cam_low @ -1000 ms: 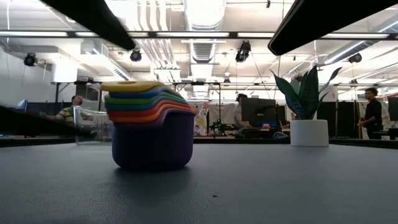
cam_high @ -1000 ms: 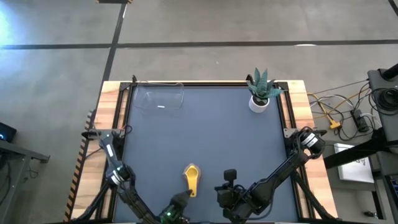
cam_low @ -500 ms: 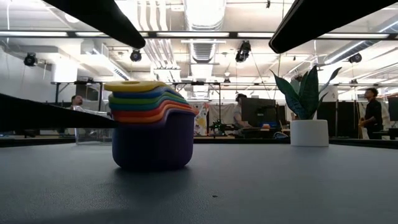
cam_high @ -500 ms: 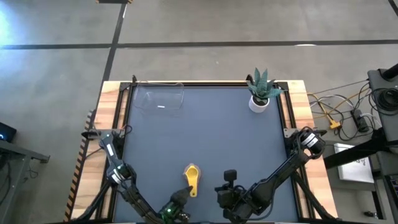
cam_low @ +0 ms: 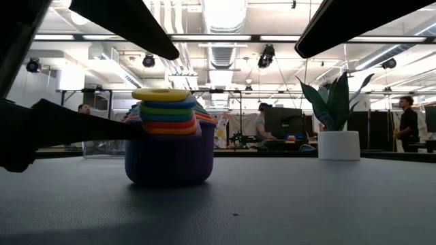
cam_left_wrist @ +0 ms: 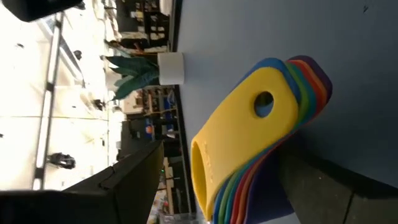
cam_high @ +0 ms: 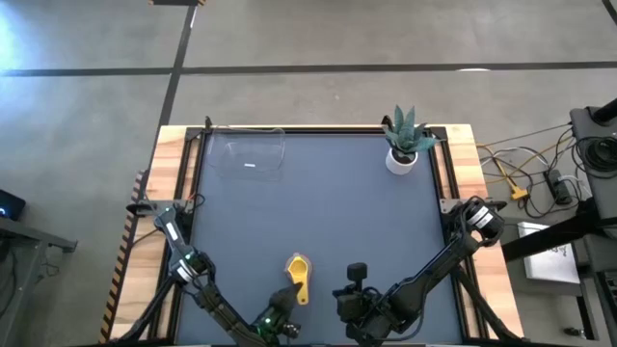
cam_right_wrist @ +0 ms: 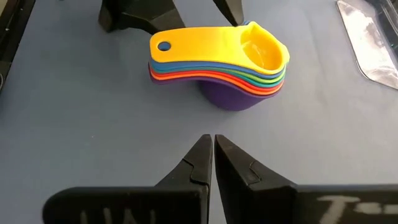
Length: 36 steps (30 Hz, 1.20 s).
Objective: Nest measuring cups in basket
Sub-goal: Put the nest measuring cups into the transparent bin
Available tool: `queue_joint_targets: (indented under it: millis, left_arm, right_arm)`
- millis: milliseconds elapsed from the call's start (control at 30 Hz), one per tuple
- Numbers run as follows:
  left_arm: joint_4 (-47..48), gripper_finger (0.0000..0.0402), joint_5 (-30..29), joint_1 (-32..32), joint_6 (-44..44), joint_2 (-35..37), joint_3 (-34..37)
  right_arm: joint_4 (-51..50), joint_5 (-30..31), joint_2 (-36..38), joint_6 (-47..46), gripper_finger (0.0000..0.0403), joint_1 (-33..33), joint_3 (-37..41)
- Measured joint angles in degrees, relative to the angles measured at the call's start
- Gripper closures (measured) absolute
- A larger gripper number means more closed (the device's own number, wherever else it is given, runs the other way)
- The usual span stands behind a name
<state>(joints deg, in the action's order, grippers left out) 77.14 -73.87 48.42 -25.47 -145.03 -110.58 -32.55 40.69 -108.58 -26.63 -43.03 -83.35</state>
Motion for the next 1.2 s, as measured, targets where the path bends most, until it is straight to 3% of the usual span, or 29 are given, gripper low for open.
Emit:
queue_joint_targets:
  millis: [233, 433, 633, 733, 967, 1200]
  left_arm:
    - [1.43, 0.0128, 5.26, -0.04, -0.03, 0.41, -2.72]
    - [7.48, 0.0147, 8.22, 1.6, -6.89, 5.47, -2.68]
    - [8.01, 0.0151, 15.19, 3.68, -15.33, 10.97, -2.36]
    - [6.85, 0.0151, 21.38, 3.81, -19.23, 13.53, -2.24]
    - [-2.54, 0.0161, 25.81, 4.2, -20.17, 20.04, 1.47]
    - [-25.77, 0.0169, 32.33, 4.28, -20.11, 31.69, 20.82]
  right_arm:
    - [0.04, -0.02, -0.04, 0.0, 0.0394, 0.0, 0.0]
    - [0.13, -0.07, -0.04, 0.0, 0.0394, -0.37, 0.0]
    - [2.04, -0.11, -0.36, 0.08, 0.0394, -0.23, 0.0]
    - [4.47, -0.33, -0.45, 0.91, 0.0394, 0.14, 0.2]
    - [9.11, -1.68, -0.43, 3.97, 0.0394, 0.47, 0.96]
    - [13.61, -4.26, -0.41, 4.6, 0.0394, 0.68, 4.45]
